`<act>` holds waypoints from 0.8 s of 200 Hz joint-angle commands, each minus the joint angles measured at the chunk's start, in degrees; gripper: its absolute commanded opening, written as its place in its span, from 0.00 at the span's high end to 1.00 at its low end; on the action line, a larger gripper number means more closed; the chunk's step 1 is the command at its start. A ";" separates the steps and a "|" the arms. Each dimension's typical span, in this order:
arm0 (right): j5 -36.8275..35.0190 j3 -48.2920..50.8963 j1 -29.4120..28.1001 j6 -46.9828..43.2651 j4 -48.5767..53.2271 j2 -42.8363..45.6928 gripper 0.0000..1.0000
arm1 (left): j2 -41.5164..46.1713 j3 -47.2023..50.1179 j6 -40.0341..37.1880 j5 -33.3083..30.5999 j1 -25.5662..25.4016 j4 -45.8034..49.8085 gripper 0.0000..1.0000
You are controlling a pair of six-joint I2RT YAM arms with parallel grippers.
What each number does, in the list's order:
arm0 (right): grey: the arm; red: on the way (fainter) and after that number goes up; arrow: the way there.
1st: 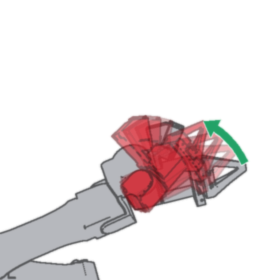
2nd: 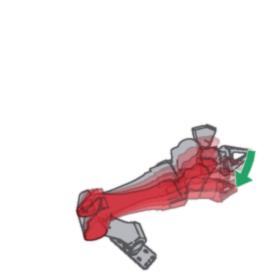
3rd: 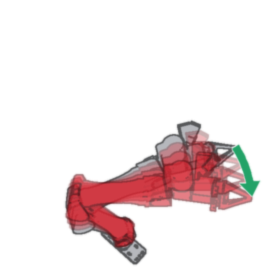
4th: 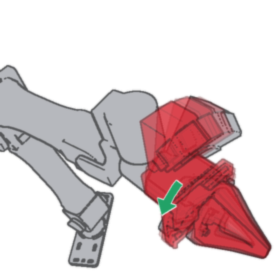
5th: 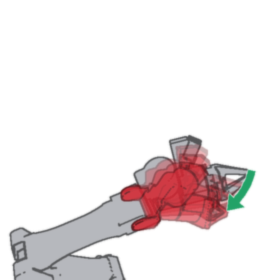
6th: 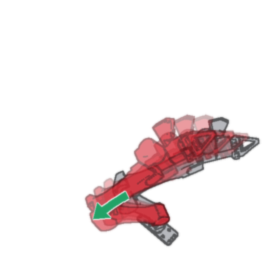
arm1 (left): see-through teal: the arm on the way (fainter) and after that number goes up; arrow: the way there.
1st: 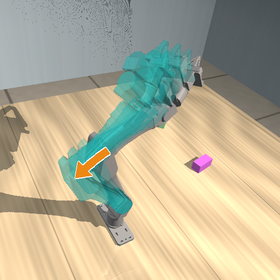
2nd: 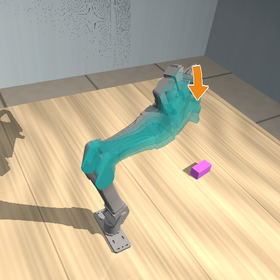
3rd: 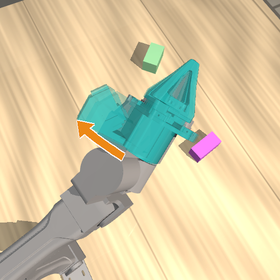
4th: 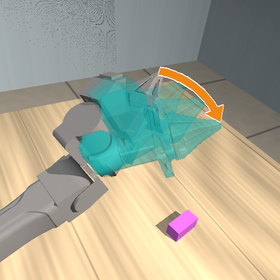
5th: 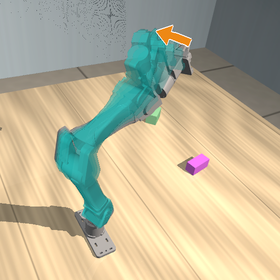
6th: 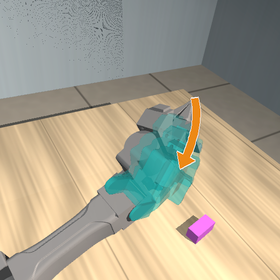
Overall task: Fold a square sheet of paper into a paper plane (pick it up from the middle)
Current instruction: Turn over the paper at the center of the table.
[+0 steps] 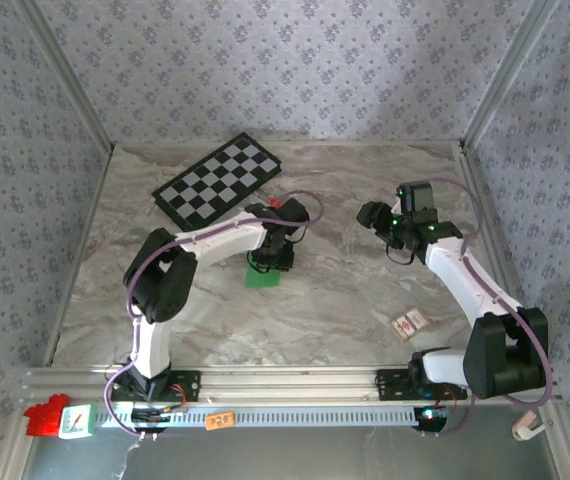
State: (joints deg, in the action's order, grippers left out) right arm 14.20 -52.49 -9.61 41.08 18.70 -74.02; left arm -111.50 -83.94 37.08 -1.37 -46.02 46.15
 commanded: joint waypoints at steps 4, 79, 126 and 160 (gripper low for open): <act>0.67 0.61 0.30 0.89 0.81 -0.20 0.36 | 4.23 3.56 3.72 12.89 3.74 -7.78 0.52; 2.51 -3.68 -11.25 -0.60 -0.42 -9.66 0.41 | 22.83 18.84 9.74 17.45 18.04 -17.70 0.26; 3.83 -12.72 -24.02 -1.35 -0.52 -22.96 0.45 | 31.45 29.38 11.57 15.96 27.21 -19.74 0.11; 5.77 -20.97 -29.07 -2.17 0.55 -32.54 0.48 | 34.54 35.54 13.13 16.78 32.24 -21.54 0.05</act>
State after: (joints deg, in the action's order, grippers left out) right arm 18.02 -67.83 -36.32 40.51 17.80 -101.67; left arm -79.70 -51.51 48.56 15.00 -16.14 26.68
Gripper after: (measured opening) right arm 0.532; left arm 0.936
